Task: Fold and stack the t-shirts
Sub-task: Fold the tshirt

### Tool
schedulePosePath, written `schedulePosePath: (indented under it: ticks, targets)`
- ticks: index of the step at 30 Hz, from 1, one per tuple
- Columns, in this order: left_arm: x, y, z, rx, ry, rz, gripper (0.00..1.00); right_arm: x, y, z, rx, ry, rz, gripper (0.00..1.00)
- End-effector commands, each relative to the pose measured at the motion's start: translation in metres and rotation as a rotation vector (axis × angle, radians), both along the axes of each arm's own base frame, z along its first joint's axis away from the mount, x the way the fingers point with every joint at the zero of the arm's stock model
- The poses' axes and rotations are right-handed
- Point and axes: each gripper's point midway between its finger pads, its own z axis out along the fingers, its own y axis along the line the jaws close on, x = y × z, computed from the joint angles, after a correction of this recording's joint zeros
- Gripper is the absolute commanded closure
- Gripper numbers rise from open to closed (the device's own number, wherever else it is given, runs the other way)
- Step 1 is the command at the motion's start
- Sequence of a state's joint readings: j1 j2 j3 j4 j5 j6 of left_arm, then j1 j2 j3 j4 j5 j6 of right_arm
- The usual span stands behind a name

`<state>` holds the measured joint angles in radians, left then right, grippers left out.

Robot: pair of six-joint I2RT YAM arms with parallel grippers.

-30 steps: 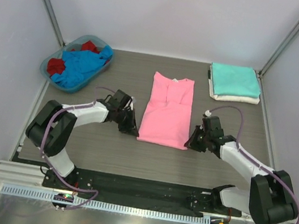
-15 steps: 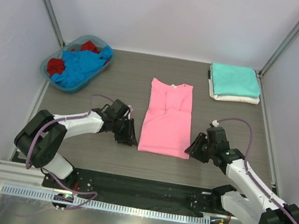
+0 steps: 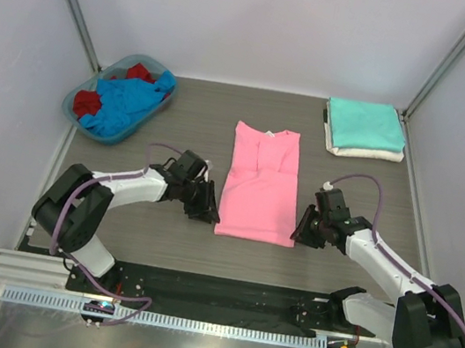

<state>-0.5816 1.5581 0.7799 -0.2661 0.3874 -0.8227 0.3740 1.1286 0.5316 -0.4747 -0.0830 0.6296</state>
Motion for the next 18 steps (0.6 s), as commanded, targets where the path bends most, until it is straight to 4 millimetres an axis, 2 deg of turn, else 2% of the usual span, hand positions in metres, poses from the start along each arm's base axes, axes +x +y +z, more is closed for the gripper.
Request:
schedulePosePath:
  ticks: [1, 8, 10, 11, 13, 14, 16, 18]
  targets:
    - [0.012, -0.019, 0.013, -0.077, -0.055, -0.043, 0.66, 0.014, 0.004, 0.013, 0.0, -0.068, 0.028, 0.74]
    - [0.011, -0.028, 0.013, -0.115, -0.054, -0.055, 0.67, 0.011, 0.005, 0.011, 0.02, -0.08, 0.026, 0.81]
    - [0.01, -0.029, 0.014, -0.125, -0.051, -0.062, 0.72, 0.011, 0.005, 0.01, 0.019, -0.08, 0.026, 0.83]
    - [0.01, -0.03, 0.015, -0.13, -0.055, -0.063, 0.78, 0.01, 0.005, 0.01, 0.022, -0.08, 0.029, 0.85]
    - [0.009, -0.032, 0.019, -0.145, -0.055, -0.065, 0.85, 0.011, 0.005, 0.01, 0.021, -0.084, 0.026, 0.89]
    - [0.008, -0.032, 0.02, -0.148, -0.056, -0.065, 0.93, 0.011, 0.005, 0.011, 0.022, -0.088, 0.024, 0.92]
    - [0.007, -0.032, 0.022, -0.153, -0.055, -0.063, 1.0, 0.011, 0.005, 0.013, 0.03, -0.09, 0.017, 0.97]
    - [0.004, -0.031, 0.024, -0.157, -0.057, -0.058, 1.0, 0.009, 0.006, 0.013, 0.035, -0.082, 0.013, 0.99]
